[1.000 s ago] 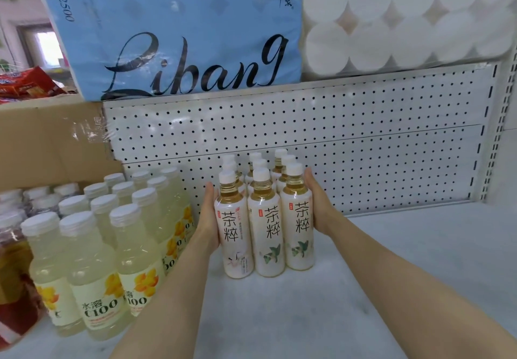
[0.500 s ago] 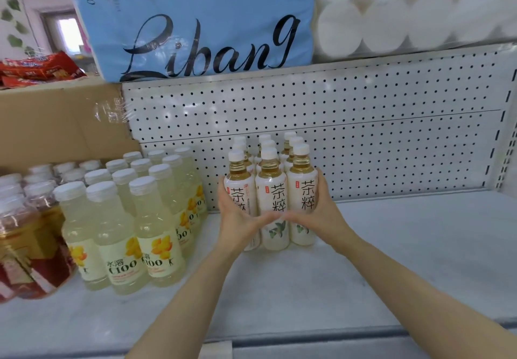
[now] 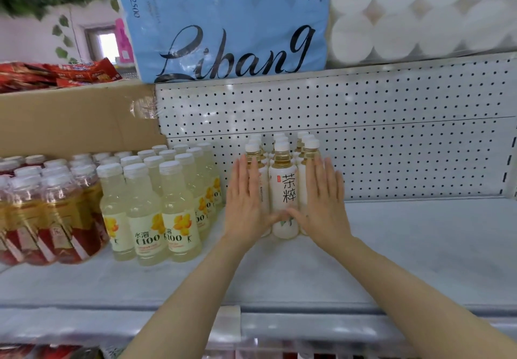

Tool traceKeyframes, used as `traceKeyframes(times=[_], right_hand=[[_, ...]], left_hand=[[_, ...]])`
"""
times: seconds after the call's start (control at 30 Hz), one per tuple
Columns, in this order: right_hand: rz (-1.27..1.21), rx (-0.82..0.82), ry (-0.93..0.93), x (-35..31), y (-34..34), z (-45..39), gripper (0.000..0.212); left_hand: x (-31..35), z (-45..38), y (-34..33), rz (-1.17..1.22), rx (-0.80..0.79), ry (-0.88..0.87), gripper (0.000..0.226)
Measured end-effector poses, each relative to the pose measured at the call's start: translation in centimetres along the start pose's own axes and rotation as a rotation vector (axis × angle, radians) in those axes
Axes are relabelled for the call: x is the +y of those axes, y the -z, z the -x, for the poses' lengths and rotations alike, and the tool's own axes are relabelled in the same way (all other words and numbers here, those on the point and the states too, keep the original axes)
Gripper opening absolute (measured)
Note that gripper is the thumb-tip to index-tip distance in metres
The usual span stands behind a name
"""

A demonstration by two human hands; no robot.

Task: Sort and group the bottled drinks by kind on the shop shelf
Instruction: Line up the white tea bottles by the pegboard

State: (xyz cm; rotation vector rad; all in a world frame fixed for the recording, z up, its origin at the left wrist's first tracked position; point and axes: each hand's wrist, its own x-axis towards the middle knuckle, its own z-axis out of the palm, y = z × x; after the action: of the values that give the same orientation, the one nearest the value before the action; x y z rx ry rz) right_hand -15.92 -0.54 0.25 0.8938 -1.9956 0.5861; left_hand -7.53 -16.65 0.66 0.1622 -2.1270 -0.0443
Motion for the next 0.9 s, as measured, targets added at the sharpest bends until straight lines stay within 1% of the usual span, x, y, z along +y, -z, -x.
traceKeyframes(times=[0.03,0.07,0.13,0.27,0.37,0.47,0.57,0.63,0.73,0.8,0.9], right_hand=[[0.061,0.006,0.09,-0.1,-0.2,0.3,0.118],[0.1,-0.006,0.141,-0.3,-0.2,0.6,0.116],[0.147,-0.038,0.162,-0.4,-0.5,0.9,0.111],[0.186,-0.099,0.119,-0.7,-0.7,1.1,0.111],[0.155,-0.086,0.109,-1.5,-0.4,1.2,0.111],[0.102,-0.043,0.129,-3.3,0.1,1.7,0.103],[0.037,-0.028,0.142,-7.0,0.7,1.9,0.1],[-0.011,-0.045,0.173,-10.2,0.6,2.3,0.103],[-0.043,-0.085,0.221,-14.8,-0.1,2.3,0.106],[-0.076,-0.105,0.248,-17.8,-1.2,1.9,0.11],[-0.083,-0.136,0.246,-21.5,-2.8,1.4,0.125]], left_hand=[[0.1,0.2,0.0,-0.09,-0.019,-0.084,0.127],[0.2,0.4,-0.2,-0.171,-0.053,-0.137,0.123],[0.5,0.7,-0.6,-0.279,-0.109,-0.177,0.123],[0.9,0.8,-0.5,-0.335,-0.153,-0.16,0.122],[1.2,1.1,0.8,-0.336,-0.157,-0.152,0.12],[0.5,2.1,3.0,-0.356,-0.125,-0.192,0.116],[-2.2,3.5,6.0,-0.36,-0.121,-0.204,0.106],[-4.5,4.6,7.9,-0.348,-0.111,-0.206,0.101],[-8.2,6.1,10.7,-0.371,-0.089,-0.265,0.098],[-11.1,7.2,12.4,-0.373,-0.059,-0.276,0.101],[-15.7,8.4,14.2,-0.33,-0.036,-0.17,0.117]])
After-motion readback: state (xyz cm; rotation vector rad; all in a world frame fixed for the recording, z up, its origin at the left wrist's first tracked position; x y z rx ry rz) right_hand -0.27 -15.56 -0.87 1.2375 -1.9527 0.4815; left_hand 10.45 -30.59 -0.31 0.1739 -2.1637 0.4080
